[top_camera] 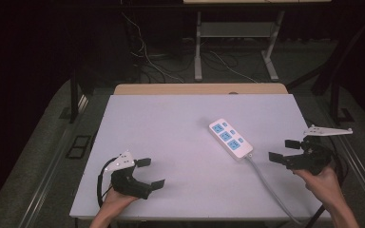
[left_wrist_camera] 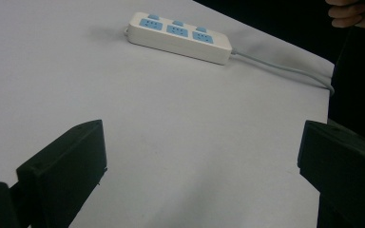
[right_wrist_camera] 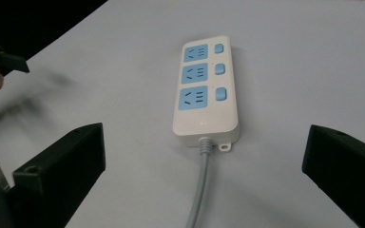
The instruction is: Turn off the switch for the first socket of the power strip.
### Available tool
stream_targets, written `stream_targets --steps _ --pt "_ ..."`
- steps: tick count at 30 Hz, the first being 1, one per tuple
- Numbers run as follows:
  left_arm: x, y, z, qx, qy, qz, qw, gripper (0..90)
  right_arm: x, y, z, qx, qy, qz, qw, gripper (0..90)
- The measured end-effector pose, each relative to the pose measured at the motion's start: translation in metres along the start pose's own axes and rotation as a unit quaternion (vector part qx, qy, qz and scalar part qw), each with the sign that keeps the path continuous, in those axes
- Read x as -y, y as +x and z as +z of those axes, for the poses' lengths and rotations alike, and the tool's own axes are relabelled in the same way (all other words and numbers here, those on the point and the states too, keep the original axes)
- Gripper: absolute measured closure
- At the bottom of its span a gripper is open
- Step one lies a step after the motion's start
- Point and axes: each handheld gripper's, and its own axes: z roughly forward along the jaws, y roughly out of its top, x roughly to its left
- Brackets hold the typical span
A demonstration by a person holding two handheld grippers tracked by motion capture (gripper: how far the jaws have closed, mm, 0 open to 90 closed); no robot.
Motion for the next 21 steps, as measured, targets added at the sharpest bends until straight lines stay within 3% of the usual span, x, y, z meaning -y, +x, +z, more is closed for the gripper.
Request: stream_targets --steps 21 --pt "0.000 0.000 0.000 0.000 0.001 0.000 1.0000 0.9 0.042 0.013 0.015 -0.036 -0.012 0.004 0.9993 0.4"
